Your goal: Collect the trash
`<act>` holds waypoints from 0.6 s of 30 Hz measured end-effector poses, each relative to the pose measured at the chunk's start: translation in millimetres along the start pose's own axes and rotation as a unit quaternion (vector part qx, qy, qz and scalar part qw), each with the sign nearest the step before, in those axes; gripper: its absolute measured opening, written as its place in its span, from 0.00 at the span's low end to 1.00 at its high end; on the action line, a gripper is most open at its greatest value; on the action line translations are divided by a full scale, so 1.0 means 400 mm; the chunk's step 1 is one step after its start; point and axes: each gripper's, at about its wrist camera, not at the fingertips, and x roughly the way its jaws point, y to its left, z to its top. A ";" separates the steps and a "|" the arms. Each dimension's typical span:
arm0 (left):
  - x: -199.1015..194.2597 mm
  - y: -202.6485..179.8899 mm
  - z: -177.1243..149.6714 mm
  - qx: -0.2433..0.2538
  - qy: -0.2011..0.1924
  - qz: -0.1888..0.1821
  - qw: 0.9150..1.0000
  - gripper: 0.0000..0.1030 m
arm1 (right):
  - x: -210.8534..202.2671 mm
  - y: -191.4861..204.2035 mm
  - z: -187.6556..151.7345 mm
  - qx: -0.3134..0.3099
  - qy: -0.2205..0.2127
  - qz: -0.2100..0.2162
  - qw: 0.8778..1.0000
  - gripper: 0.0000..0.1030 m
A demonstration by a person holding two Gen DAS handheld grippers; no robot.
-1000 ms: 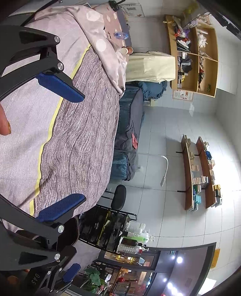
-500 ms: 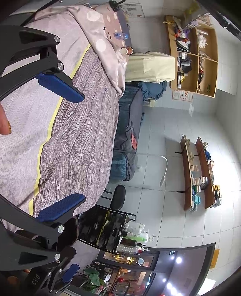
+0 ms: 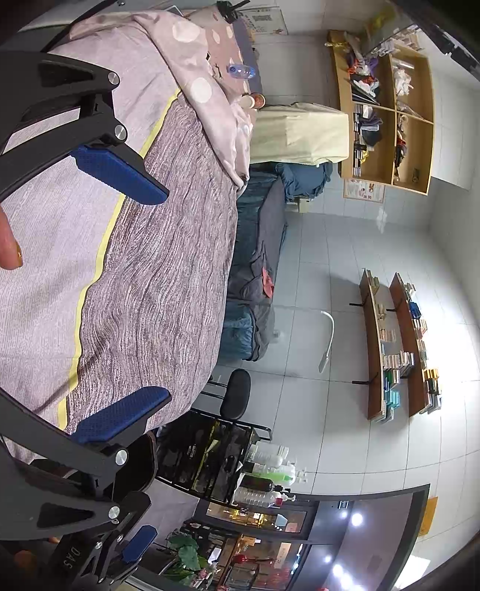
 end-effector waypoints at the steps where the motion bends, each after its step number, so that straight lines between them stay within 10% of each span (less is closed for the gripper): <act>1: 0.000 0.000 0.000 0.000 0.000 0.000 1.000 0.94 | -0.001 0.000 -0.001 0.000 0.000 0.000 1.000 0.94; 18: 0.003 -0.001 0.005 0.001 0.002 -0.001 1.000 0.94 | 0.000 0.003 -0.002 0.002 0.000 0.000 1.000 0.94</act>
